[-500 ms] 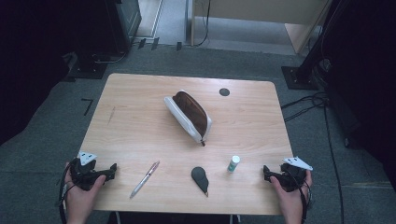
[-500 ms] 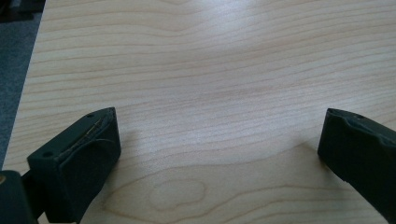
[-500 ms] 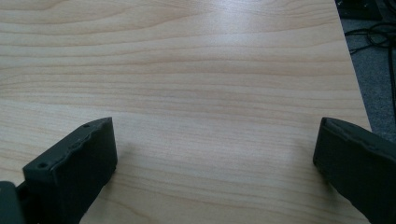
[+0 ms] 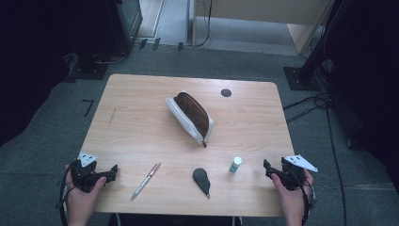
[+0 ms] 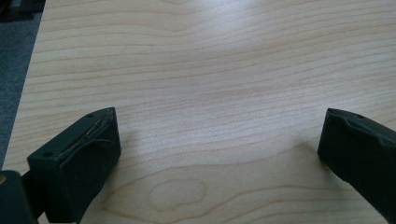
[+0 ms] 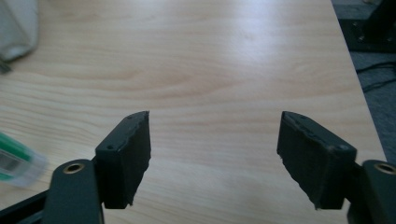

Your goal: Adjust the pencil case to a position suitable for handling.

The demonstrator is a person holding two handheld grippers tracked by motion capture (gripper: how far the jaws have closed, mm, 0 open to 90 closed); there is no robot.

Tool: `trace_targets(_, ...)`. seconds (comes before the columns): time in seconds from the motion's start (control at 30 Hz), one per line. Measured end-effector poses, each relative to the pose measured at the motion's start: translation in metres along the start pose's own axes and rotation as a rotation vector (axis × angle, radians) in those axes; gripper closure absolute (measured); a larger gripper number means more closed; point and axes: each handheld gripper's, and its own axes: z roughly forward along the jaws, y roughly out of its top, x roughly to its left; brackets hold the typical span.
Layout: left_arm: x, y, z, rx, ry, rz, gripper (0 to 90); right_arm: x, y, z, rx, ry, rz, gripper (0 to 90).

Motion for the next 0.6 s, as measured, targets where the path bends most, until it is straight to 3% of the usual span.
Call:
trace_targets(0.2, 0.0, 0.0, 0.0, 0.0, 0.0, 0.0, 0.0, 0.019, 0.023, -0.01, -0.031, 0.085, -0.02, 32.2)
trace_targets(0.4, 0.0, 0.0, 0.0, 0.0, -0.001, 0.0, 0.0, 0.038, 0.05, -0.015, -0.064, 0.131, -0.043, 37.0)
trace_targets(0.6, 0.0, 0.0, 0.0, 0.0, 0.0, 0.0, 0.0, 0.062, 0.078, -0.011, -0.079, 0.173, -0.119, 41.7)
